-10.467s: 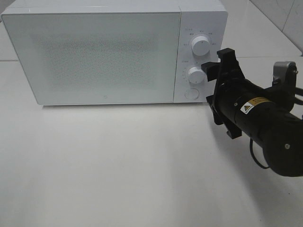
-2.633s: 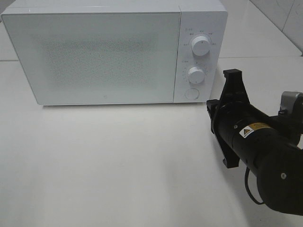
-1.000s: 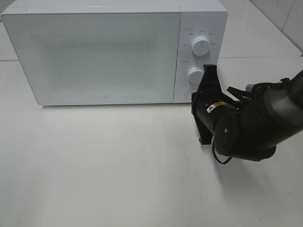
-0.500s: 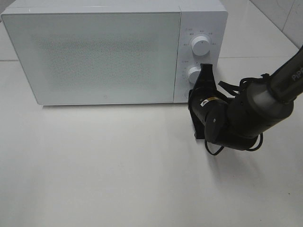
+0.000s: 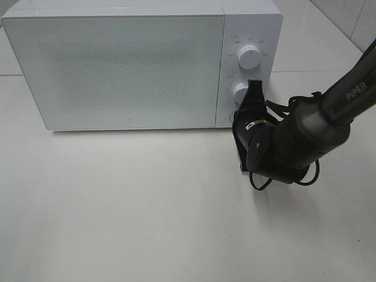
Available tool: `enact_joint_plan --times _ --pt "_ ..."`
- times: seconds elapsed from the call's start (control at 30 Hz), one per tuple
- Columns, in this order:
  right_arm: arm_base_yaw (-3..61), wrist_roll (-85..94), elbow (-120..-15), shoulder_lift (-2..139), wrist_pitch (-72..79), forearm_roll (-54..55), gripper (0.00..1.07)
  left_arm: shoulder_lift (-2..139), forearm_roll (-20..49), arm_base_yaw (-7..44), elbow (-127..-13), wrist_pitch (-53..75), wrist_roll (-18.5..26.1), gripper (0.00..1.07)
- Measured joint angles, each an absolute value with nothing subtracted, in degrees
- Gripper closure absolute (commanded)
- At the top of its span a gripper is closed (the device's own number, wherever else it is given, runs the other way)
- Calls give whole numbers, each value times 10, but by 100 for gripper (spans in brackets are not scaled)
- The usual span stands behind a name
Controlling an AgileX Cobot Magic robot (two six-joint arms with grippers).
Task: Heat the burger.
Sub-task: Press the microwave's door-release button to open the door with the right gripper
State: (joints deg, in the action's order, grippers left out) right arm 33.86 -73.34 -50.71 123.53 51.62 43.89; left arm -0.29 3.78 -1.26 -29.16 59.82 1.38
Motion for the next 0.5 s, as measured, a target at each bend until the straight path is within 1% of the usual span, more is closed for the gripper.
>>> enact_joint_plan --times 0.5 --pt "339 -717 -521 1239 517 456 107 -3 38 -13 -292 598 14 6"
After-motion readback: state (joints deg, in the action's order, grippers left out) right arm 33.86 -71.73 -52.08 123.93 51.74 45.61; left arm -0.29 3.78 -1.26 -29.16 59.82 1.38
